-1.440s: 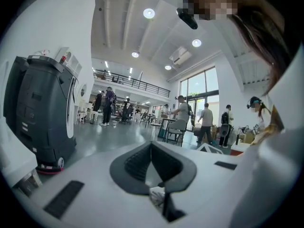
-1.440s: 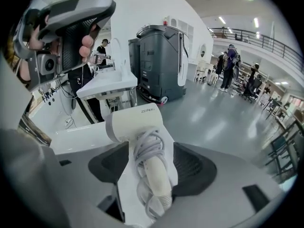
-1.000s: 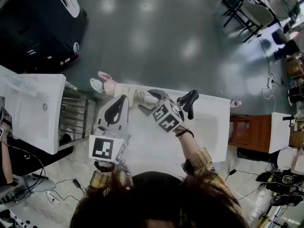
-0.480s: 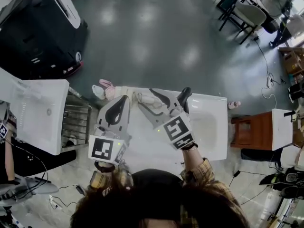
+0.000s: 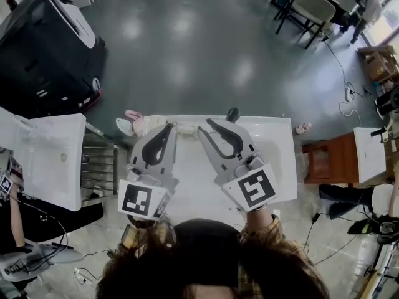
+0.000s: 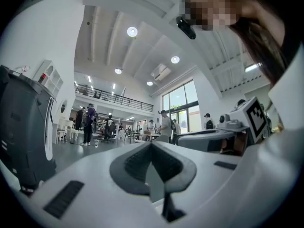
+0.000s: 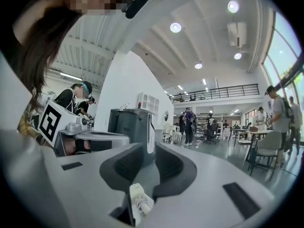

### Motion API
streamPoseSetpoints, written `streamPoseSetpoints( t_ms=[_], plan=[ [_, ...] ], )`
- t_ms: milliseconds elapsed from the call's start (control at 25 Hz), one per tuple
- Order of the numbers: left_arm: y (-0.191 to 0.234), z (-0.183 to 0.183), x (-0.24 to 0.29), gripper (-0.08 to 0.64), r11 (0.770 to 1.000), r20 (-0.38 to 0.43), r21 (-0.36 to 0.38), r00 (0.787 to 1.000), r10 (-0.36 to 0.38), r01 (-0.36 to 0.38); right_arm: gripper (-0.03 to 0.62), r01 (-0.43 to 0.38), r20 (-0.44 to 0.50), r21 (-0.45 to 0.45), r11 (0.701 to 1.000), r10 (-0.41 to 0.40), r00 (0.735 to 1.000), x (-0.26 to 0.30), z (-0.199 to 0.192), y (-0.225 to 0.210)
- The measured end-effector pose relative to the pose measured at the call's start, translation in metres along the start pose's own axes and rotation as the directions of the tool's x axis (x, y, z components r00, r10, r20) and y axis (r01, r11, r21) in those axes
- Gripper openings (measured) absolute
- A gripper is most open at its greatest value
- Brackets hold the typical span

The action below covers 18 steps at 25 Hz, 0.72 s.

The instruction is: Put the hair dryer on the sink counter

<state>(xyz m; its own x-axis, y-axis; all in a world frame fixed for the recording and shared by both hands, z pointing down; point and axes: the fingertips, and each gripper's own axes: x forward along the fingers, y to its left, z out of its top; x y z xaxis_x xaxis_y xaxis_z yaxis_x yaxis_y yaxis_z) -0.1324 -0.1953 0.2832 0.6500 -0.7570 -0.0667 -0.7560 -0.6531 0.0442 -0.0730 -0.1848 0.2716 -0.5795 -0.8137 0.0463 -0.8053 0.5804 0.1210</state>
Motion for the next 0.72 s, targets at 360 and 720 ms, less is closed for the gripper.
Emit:
streamPoseSetpoints(
  t_ms=[360, 720],
  plan=[
    [-0.042, 0.005, 0.018, 0.017, 0.993, 0.016, -0.027, 0.993, -0.117, 0.117, 0.021, 0.037, 0.004, 0.037, 0.999, -0.038, 0.999, -0.024, -0.007, -0.008],
    [-0.043, 0.002, 0.015, 0.017, 0.991, 0.003, -0.037, 0.992, -0.126, 0.126, 0.015, 0.030, -0.036, 0.056, 0.998, -0.028, 0.999, -0.026, -0.018, -0.007]
  ],
)
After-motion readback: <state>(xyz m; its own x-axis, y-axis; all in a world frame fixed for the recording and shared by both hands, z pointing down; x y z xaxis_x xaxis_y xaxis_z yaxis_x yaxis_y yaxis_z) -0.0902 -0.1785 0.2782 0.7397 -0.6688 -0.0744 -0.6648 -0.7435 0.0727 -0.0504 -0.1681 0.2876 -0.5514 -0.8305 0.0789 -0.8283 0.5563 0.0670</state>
